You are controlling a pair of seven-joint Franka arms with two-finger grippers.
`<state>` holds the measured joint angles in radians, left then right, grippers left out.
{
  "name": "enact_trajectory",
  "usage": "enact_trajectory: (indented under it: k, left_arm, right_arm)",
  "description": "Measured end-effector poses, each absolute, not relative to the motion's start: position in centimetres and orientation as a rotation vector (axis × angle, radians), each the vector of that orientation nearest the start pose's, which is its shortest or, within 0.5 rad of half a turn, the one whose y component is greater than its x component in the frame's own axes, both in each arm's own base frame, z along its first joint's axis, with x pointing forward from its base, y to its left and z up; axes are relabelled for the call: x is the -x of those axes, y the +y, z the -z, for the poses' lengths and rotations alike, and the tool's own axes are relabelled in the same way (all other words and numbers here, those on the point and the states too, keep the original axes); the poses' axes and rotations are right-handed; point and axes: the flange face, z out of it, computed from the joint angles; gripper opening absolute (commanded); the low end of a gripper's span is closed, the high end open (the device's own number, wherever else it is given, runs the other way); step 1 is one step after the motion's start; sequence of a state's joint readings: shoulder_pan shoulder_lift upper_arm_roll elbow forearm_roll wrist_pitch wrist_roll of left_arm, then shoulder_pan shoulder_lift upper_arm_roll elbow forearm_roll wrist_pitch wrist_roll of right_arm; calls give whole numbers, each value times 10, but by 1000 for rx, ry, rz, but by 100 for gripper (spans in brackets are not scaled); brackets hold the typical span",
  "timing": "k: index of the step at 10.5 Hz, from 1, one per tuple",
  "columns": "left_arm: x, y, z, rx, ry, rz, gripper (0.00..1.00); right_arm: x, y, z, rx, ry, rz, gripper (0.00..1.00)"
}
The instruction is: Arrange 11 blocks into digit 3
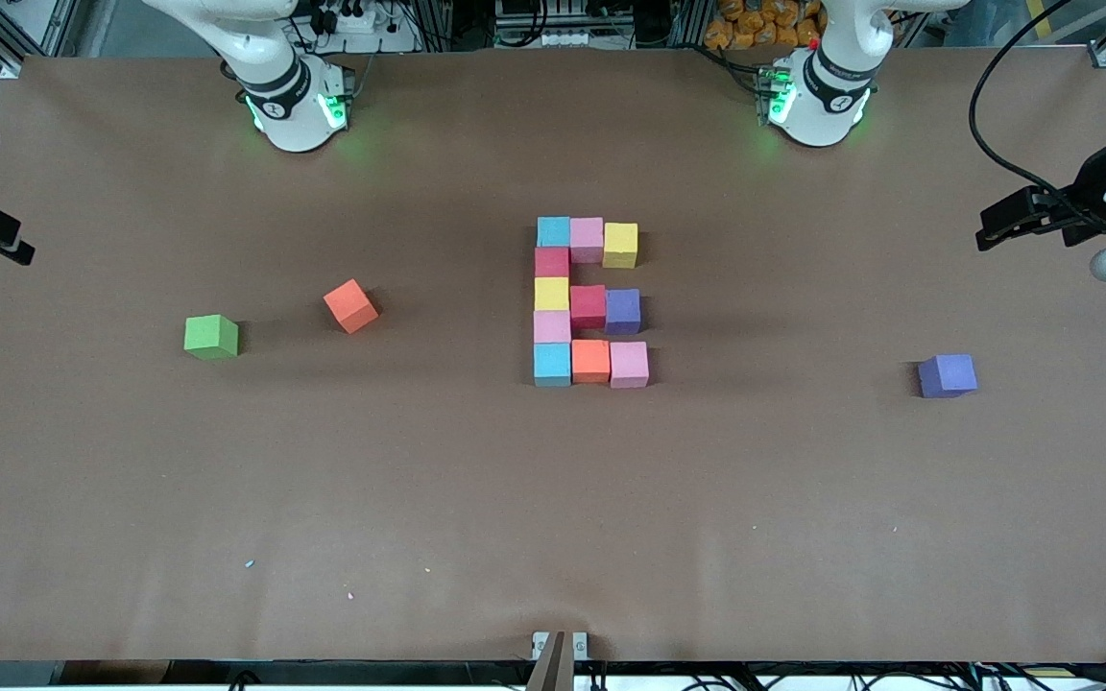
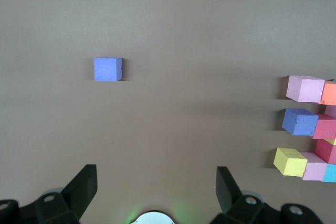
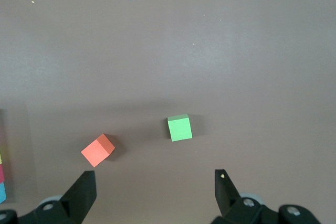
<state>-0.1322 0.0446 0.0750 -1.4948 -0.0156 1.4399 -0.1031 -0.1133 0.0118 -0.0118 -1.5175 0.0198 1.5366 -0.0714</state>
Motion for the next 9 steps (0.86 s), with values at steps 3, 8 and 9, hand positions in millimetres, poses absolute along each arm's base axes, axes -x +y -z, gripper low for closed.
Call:
enact_trajectory:
  k: [3, 8, 9]
  left_arm:
    - [-555, -35, -621, 3140, -71, -167, 100]
    - [-556, -31, -621, 3140, -79, -167, 100]
    - [-556, -29, -621, 3140, -84, -167, 100]
  right_arm:
    - [-551, -68, -640, 3122, 85, 15, 100]
    - [-552, -66, -640, 3122, 77, 19, 100]
    - [-552, -66, -641, 3123, 78, 30, 100]
